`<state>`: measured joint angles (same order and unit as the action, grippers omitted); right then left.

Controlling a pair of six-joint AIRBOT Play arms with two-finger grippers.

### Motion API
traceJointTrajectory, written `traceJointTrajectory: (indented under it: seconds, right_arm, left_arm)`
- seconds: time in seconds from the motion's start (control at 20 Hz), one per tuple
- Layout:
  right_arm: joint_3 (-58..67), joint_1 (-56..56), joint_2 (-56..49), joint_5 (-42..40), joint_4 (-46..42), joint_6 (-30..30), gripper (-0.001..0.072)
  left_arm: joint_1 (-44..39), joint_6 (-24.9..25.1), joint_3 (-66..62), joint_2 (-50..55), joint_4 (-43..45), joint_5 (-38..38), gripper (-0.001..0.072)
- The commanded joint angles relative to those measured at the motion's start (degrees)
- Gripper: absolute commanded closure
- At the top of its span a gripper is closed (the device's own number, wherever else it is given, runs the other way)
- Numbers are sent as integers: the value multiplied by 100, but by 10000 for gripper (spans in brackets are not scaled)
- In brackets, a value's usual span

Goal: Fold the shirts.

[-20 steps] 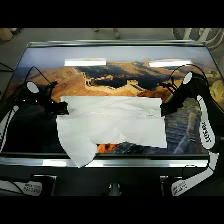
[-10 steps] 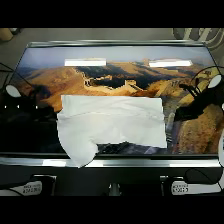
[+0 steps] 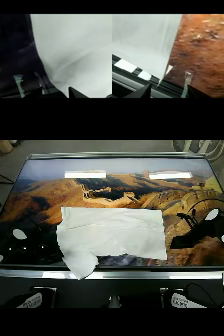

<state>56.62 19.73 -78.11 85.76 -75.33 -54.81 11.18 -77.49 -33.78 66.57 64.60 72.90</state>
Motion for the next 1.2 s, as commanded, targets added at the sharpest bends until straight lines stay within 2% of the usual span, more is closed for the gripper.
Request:
traceJointTrajectory:
  seconds: [0.0,0.2,0.3,0.4,0.65,0.7,0.75,0.85,1.15]
  right_arm:
    - [-251,11,57,-138,13,26,204]
    - [-804,11,63,-350,400,94,202]
    - [-1104,11,72,-535,647,157,154]
    - [-1335,11,72,-734,920,240,154]
    - [-1764,11,68,-1117,1025,192,177]
    - [-1825,9,68,-1196,1036,192,212]
    - [-1853,11,68,-1281,1038,192,325]
    - [-1827,11,87,-1460,1038,195,686]
    - [-640,11,442,-1392,1156,363,695]
  left_arm:
    - [-70,57,437,-70,-210,-212,292]
    - [-345,-118,544,-70,-229,-697,293]
    - [-492,-282,544,-70,-227,-863,343]
    - [-531,-345,538,-74,-229,-909,683]
    - [-531,-345,516,-142,-227,-905,677]
    - [-531,-345,501,-149,-227,-916,677]
    - [-531,-323,485,-162,-227,-951,677]
    - [-531,-269,409,-168,-227,-973,678]
    - [-520,-133,-863,-511,-186,-861,679]
